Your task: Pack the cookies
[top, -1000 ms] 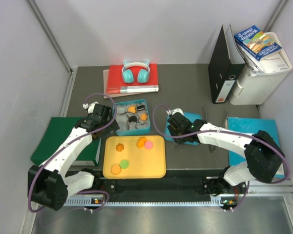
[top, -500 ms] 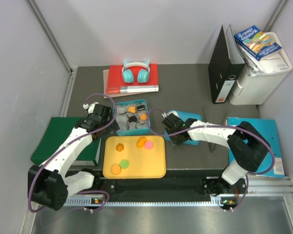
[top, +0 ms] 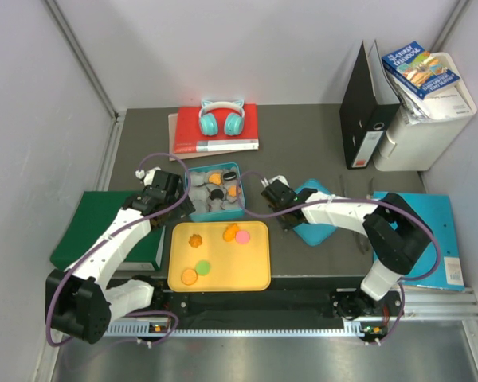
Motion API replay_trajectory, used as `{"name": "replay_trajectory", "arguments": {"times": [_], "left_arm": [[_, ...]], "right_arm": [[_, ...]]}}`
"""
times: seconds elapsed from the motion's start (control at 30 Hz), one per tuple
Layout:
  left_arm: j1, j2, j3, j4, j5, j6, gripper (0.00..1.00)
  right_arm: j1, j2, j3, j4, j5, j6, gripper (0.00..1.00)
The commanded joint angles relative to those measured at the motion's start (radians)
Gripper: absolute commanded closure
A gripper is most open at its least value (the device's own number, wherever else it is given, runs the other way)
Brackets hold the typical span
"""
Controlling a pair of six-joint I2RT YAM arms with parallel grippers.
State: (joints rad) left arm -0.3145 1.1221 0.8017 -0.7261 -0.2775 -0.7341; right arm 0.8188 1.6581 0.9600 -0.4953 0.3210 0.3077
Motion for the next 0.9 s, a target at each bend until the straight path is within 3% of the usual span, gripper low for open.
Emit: {"name": "replay_trajectory", "arguments": {"times": [0.0, 0.43, 0.87], "left_arm": [[0.005, 0.002, 0.010, 0.007, -0.008, -0.005, 0.02], [0.005, 0.004, 0.042, 0.002, -0.012, -0.007, 0.02], [0.005, -0.001, 0.056, -0.001, -0.020, -0.011, 0.02]], "right_arm": [[-0.012, -0.030, 0.074, -0.035, 0.068, -0.012, 1.00], [-0.010, -0.141, 0.301, -0.149, 0.150, -0.078, 1.00], [-0.010, -0.193, 0.361, -0.032, 0.104, -0.081, 1.00]]}}
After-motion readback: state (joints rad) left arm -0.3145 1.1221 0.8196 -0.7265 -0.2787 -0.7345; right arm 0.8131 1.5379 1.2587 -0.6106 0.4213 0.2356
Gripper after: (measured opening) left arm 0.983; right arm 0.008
